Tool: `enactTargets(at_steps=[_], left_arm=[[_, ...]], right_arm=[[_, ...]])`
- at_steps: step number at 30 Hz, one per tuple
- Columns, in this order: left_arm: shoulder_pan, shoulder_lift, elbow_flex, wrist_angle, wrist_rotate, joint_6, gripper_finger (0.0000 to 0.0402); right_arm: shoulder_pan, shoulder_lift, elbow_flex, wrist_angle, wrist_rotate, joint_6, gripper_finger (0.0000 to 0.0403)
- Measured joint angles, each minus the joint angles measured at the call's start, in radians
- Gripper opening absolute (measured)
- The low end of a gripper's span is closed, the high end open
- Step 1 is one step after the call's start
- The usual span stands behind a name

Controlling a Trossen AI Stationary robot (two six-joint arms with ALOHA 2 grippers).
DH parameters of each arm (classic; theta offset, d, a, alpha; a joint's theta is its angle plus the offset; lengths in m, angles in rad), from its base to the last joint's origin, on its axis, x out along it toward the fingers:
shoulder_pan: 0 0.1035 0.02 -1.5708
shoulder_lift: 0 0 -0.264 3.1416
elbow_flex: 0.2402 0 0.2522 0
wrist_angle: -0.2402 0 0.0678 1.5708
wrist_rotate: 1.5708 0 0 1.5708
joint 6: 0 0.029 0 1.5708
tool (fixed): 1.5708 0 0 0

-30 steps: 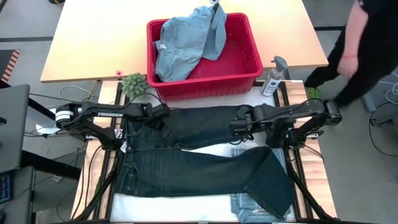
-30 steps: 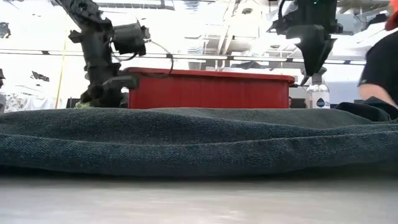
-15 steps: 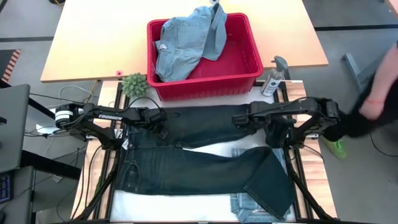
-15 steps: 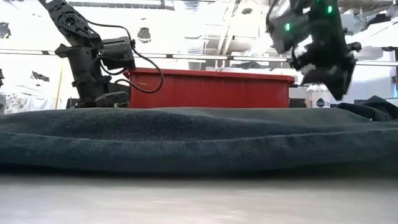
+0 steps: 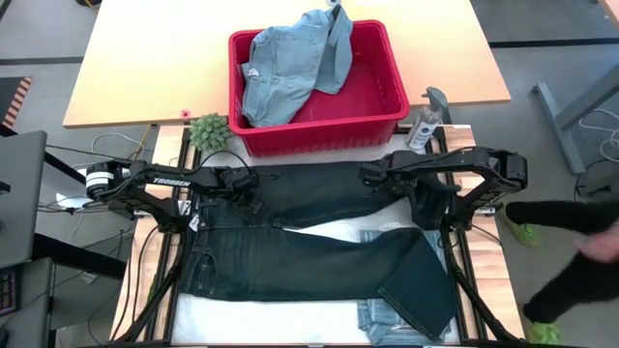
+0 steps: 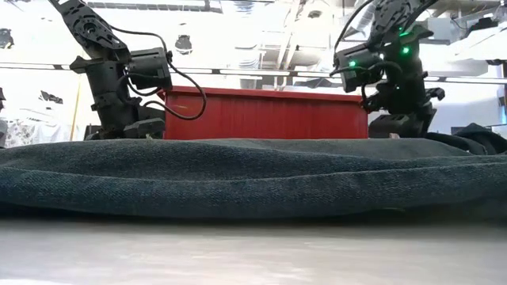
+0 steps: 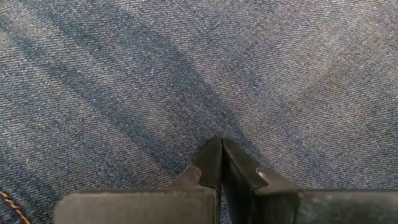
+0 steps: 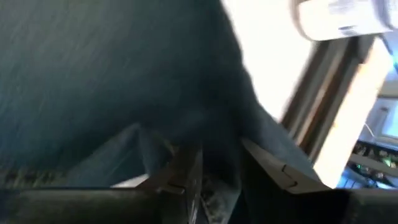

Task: Fold Laundry from Bin
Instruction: Fold the blue denim pants

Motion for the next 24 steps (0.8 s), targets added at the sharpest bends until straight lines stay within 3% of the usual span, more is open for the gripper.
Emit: enactTargets(at_steps=[6, 13, 17, 24], left_arm=[[0.0, 0.0, 0.0, 0.0, 0.0, 0.003, 0.0], [0.0, 0.0, 0.0, 0.0, -0.012, 0.003, 0.0], [0.0, 0.0, 0.0, 0.0, -0.014, 0.003, 0.0], [0.0, 0.0, 0.0, -0.006, -0.016, 0.01, 0.0]], right_arm=[[0.055, 0.0, -0.023, -0.065, -0.166, -0.143, 0.0123], [0.123, 0.0, -0.06, -0.213, -0.265, -0.187, 0.0123], [0.157, 0.0, -0.107, -0.168, -0.349, -0.241, 0.0123], [0.207, 0.0, -0.148, -0.105, -0.384, -0.31, 0.0124]])
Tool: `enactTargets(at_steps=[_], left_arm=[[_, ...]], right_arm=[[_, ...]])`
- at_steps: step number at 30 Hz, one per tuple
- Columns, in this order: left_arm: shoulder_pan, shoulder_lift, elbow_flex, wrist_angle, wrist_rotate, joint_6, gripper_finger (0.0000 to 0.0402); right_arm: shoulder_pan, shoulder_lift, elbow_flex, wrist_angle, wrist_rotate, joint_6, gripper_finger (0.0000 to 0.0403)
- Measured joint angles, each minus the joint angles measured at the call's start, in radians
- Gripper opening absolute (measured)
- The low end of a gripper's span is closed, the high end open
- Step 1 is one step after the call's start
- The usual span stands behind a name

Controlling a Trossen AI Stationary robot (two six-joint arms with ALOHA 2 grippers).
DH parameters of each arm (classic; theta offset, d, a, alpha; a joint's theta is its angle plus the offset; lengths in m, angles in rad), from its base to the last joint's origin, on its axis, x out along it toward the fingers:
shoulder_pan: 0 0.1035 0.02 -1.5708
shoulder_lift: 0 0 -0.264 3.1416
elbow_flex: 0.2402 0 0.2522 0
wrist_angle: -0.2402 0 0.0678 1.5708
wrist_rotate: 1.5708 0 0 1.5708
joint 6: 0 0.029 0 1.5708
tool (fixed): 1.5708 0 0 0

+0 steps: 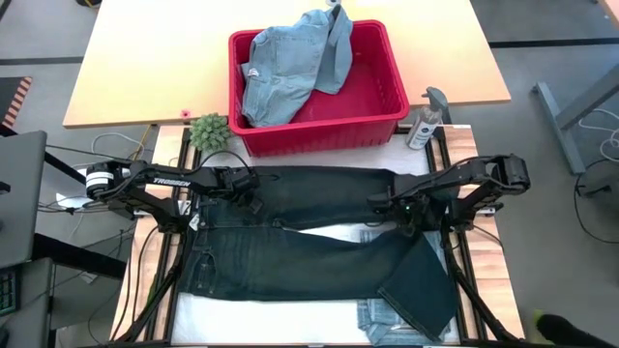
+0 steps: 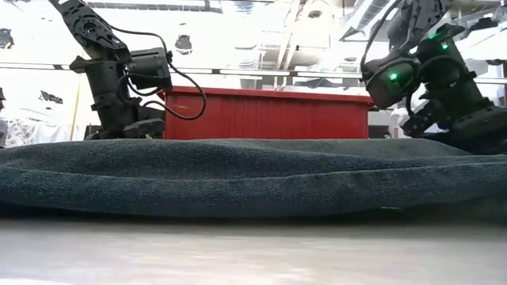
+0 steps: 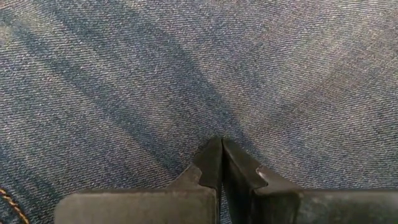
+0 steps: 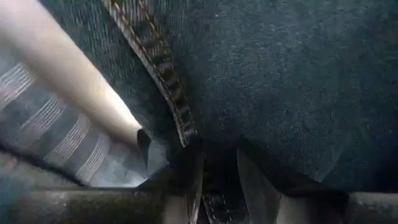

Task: Fold Laundry from Bin
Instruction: Fold the blue denim pants

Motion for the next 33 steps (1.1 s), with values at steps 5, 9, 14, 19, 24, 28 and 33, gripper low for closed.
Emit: enactTargets(at_steps=[5, 9, 14, 19, 24, 28, 33], left_arm=[[0.0, 0.0, 0.0, 0.0, -0.007, 0.007, 0.0], [0.005, 0.0, 0.0, -0.005, -0.03, 0.006, 0.0], [0.009, 0.0, 0.0, -0.005, -0.029, 0.004, 0.0], [0.009, 0.0, 0.0, -0.005, -0.029, 0.009, 0.0], [0.01, 0.0, 0.0, -0.004, -0.027, 0.012, 0.0], [0.01, 0.0, 0.0, -0.004, -0.027, 0.031, 0.0], [0.01, 0.0, 0.0, -0.004, -0.027, 0.035, 0.0]], right_arm=[[0.016, -0.002, 0.021, -0.027, -0.088, -0.053, 0.0152], [0.025, -0.002, 0.046, 0.004, -0.12, -0.193, 0.0187], [-0.015, -0.002, 0.105, 0.018, -0.049, -0.171, 0.0217], [-0.025, -0.002, 0.191, -0.028, 0.047, -0.125, 0.0222], [-0.048, -0.003, 0.251, -0.157, 0.22, 0.01, 0.0202], [-0.074, -0.003, 0.231, -0.203, 0.158, 0.095, 0.0154], [-0.073, 0.002, 0.173, -0.206, 0.116, 0.137, 0.0062]])
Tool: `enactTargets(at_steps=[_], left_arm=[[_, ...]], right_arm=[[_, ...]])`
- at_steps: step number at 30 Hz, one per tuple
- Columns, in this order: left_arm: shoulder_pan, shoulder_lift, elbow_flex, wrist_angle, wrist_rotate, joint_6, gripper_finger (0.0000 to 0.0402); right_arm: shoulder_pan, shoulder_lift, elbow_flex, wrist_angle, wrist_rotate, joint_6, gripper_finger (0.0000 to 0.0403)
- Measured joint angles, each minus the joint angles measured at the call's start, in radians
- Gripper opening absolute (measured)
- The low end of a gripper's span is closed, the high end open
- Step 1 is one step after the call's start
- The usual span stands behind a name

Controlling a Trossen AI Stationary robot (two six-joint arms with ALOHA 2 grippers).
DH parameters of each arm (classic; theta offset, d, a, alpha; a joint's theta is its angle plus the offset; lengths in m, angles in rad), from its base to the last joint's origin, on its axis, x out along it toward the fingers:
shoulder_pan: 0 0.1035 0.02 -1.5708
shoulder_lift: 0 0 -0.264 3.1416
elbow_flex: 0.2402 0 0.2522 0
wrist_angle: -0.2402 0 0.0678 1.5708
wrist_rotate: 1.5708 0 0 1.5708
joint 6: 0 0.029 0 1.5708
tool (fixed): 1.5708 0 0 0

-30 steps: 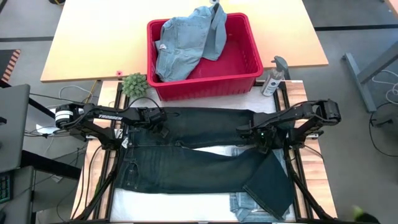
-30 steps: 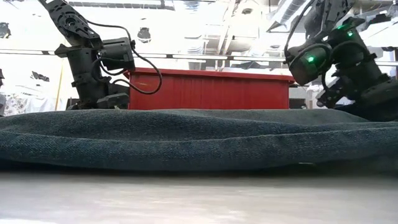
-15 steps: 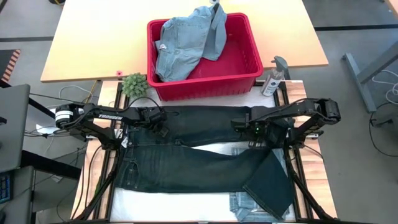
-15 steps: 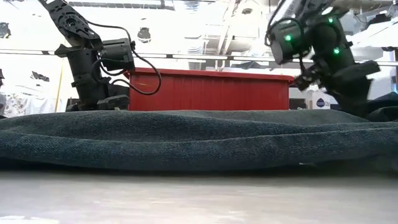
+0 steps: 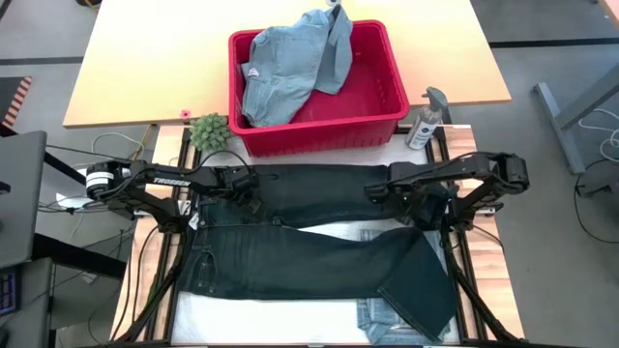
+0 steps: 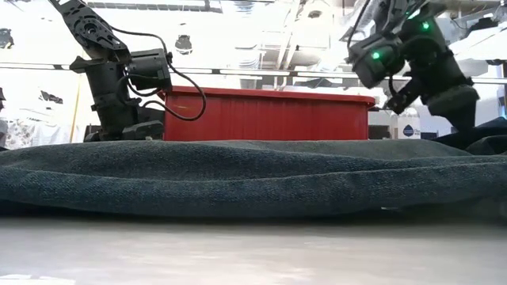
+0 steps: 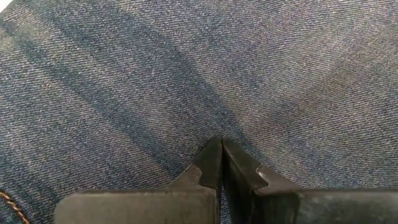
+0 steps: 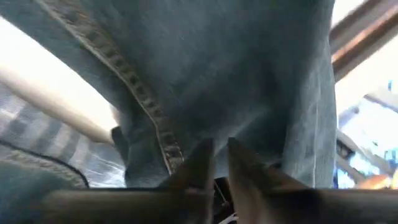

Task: Fold Laundry from Bin
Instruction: Fold the blue denim pants

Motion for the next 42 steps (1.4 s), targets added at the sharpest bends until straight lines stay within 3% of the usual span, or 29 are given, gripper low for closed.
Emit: enactTargets(at_steps=[4, 10, 20, 25, 31, 37, 42], left_arm=[[0.0, 0.0, 0.0, 0.0, 0.003, 0.0, 0.0], [0.0, 0.0, -0.002, 0.013, 0.003, 0.012, 0.0], [0.001, 0.001, -0.002, 0.014, 0.004, 0.014, 0.0], [0.001, 0.001, -0.002, 0.014, 0.005, 0.016, 0.0], [0.002, 0.002, 0.006, 0.008, 0.021, 0.026, 0.0], [0.001, -0.025, 0.128, -0.036, 0.126, 0.087, 0.0], [0.001, -0.093, 0.331, -0.051, 0.114, 0.127, 0.0]], right_arm=[[0.0, 0.003, -0.004, -0.047, 0.077, 0.092, 0.0015], [-0.008, 0.003, -0.005, -0.042, 0.136, 0.111, 0.0037], [-0.152, 0.003, -0.005, -0.03, 0.267, 0.069, 0.0015], [-0.257, 0.003, -0.006, 0.068, 0.284, 0.067, 0.0037], [-0.365, 0.003, -0.006, 0.267, 0.284, 0.014, 0.0029], [-0.431, 0.002, 0.022, 0.372, 0.258, -0.076, 0.0034], [-0.409, -0.05, 0.101, 0.378, 0.271, -0.181, 0.0045]])
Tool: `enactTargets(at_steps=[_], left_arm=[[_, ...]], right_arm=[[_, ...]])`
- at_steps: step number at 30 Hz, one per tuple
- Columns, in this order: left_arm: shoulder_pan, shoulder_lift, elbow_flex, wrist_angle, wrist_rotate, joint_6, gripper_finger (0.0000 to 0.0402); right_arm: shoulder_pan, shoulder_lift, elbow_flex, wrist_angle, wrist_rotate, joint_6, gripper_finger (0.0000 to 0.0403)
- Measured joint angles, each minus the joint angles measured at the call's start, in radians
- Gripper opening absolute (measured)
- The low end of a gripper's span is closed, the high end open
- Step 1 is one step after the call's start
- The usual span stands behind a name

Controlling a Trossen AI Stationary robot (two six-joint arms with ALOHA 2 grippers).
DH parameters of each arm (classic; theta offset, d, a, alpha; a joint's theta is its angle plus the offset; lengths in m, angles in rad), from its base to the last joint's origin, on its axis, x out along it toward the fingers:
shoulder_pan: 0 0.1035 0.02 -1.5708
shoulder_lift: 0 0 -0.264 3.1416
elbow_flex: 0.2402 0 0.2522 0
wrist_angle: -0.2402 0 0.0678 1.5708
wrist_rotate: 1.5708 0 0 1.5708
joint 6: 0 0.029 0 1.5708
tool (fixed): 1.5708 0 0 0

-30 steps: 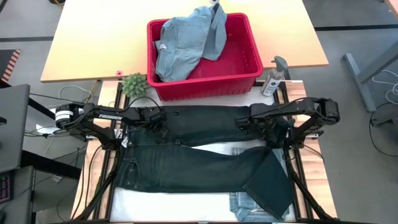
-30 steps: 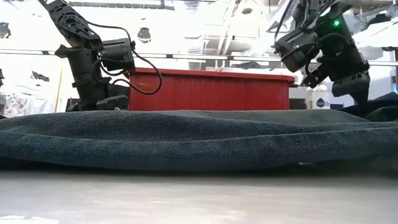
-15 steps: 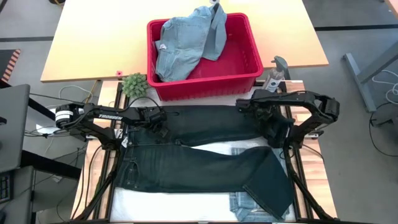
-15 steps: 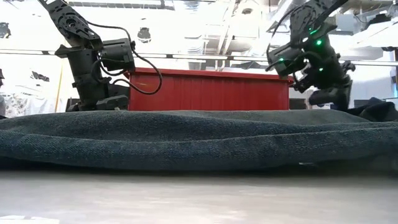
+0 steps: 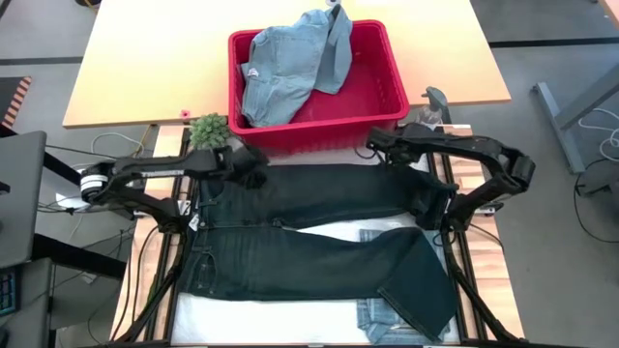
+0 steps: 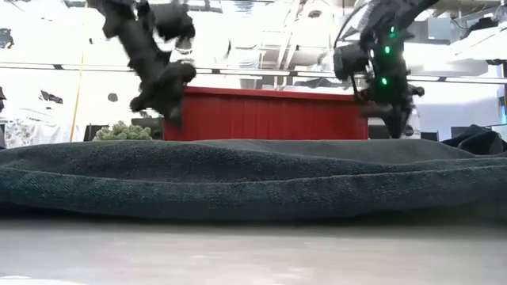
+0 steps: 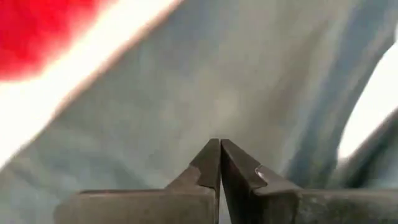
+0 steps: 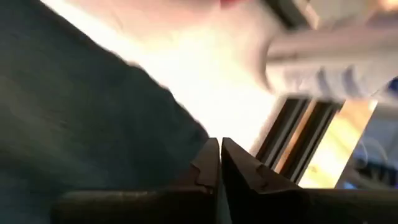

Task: Fold Laundry from Bin
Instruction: Fold the blue denim pants

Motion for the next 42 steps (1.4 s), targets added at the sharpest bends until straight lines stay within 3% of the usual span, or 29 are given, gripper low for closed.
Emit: enactTargets(at_steps=[4, 7, 9, 14, 17, 19, 21, 26, 30, 34, 42], left_arm=[[-0.003, -0.066, 0.188, 0.022, 0.017, 0.074, 0.0], [-0.021, -0.123, 0.315, 0.162, 0.213, 0.113, 0.0], [-0.062, -0.172, 0.378, 0.359, 0.306, 0.102, 0.0], [-0.214, -0.269, 0.455, 0.975, 0.377, 0.182, 0.0], [-0.321, -0.262, 0.476, 1.382, 0.467, 0.248, 0.0], [-0.4, -0.238, 0.494, 1.557, 0.484, 0.312, 0.0], [-0.458, -0.223, 0.511, 1.571, 0.473, 0.369, 0.0], [-0.547, -0.113, 0.567, 1.403, 0.34, 0.557, 0.0], [-0.562, -0.01, 0.624, 1.424, 0.269, 0.605, 0.0], [-0.562, -0.002, 0.671, 1.443, 0.225, 0.616, 0.0], [-0.562, 0.028, 0.719, 1.296, 0.261, 0.536, 0.0]], right_arm=[[0.007, -0.058, 0.071, -0.001, 0.007, -0.015, 0.0046], [0.013, -0.108, 0.099, -0.002, -0.093, -0.015, 0.0046], [0.025, -0.139, 0.101, -0.003, -0.142, -0.015, 0.0046], [0.067, -0.195, 0.1, -0.009, -0.146, 0.018, 0.0047], [0.09, -0.197, 0.1, 0.01, -0.146, 0.054, 0.0047], [0.106, -0.188, 0.1, 0.028, -0.147, 0.068, 0.0047], [0.123, -0.175, 0.1, 0.047, -0.147, 0.071, 0.0047], [0.172, -0.125, 0.1, 0.072, -0.151, 0.071, 0.0047], [0.209, -0.071, 0.1, 0.1, -0.197, 0.064, 0.0047], [0.264, -0.021, 0.099, 0.134, -0.217, 0.056, 0.0047], [0.441, -0.033, 0.099, 0.305, -0.473, 0.025, 0.0047]])
